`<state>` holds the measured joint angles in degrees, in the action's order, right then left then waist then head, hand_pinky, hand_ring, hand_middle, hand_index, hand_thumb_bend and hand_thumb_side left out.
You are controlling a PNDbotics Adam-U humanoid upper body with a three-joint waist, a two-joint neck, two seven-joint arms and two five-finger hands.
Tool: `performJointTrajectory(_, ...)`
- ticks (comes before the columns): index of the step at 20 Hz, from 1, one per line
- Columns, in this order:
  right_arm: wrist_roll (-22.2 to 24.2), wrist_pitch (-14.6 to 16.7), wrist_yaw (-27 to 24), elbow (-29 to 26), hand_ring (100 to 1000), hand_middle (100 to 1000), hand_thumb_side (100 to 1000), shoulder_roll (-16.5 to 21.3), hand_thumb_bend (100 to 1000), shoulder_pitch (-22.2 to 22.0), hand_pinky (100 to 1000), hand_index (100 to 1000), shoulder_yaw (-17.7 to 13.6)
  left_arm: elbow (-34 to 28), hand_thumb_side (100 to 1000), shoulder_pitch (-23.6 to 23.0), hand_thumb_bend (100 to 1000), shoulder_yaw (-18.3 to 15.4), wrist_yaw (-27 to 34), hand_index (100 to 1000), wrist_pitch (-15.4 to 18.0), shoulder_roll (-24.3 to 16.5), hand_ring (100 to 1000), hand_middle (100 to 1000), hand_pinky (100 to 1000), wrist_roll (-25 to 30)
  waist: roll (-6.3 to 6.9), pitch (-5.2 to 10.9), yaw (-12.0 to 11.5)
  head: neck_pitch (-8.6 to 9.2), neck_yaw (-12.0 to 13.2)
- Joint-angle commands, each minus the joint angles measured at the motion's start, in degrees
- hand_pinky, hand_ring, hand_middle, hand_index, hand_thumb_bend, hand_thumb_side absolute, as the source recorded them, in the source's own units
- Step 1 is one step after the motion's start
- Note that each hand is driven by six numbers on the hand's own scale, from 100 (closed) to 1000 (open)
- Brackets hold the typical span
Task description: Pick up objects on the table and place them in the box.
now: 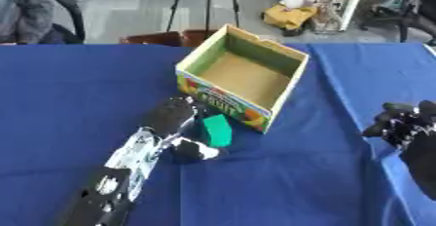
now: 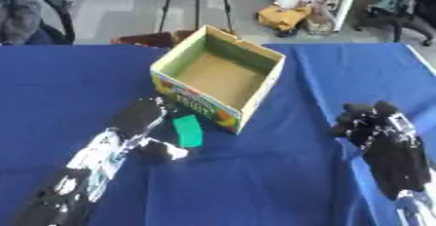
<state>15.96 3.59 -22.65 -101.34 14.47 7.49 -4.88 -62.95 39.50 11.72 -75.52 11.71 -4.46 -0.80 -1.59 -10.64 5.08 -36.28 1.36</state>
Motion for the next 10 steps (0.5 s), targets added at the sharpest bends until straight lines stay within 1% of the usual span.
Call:
performJointTrajectory(1,0.16,0.07,0.08,-0.47,576,574,875,0.77,100,0.36,640,738,-0.01,-0.05,671,1.43,682,-0.65,-0.63,648,-0.1,0.47,601,392,553,-0.74,-0.12,0.64,0.16,-0.45,0.08)
performJointTrajectory(5,0.2,0.09,0.12,-0.46,576,574,876,0.76,100,0.37,640,738,-0.01,0.82,653,1.51,648,-0.76,-1.1,632,-0.04,0.66,585,370,535,-1.11,-0.14,0.57,0.28,-0.45,0.14)
performJointTrajectory(7,0.22,0.09,0.17,-0.44,576,574,877,0.73,100,0.36,640,738,0.0,1.16,621,1.54,625,-0.84,-1.18,618,0.03,0.75,575,355,521,-1.48,-0.14,0.54,0.36,-0.44,0.15)
performJointTrajectory(9,0.23,0.09,0.19,-0.42,576,574,876,0.71,100,0.38,640,738,0.01,1.45,583,1.55,582,-0.92,-1.05,600,-0.02,0.83,563,338,504,-1.95,-0.13,0.53,0.4,-0.45,0.13)
performJointTrajectory(10,0.24,0.09,0.2,-0.41,576,574,877,0.71,100,0.4,640,738,0.0,1.53,541,1.56,509,-1.01,-0.82,582,-0.11,0.89,554,323,493,-2.32,-0.12,0.54,0.41,-0.44,0.12)
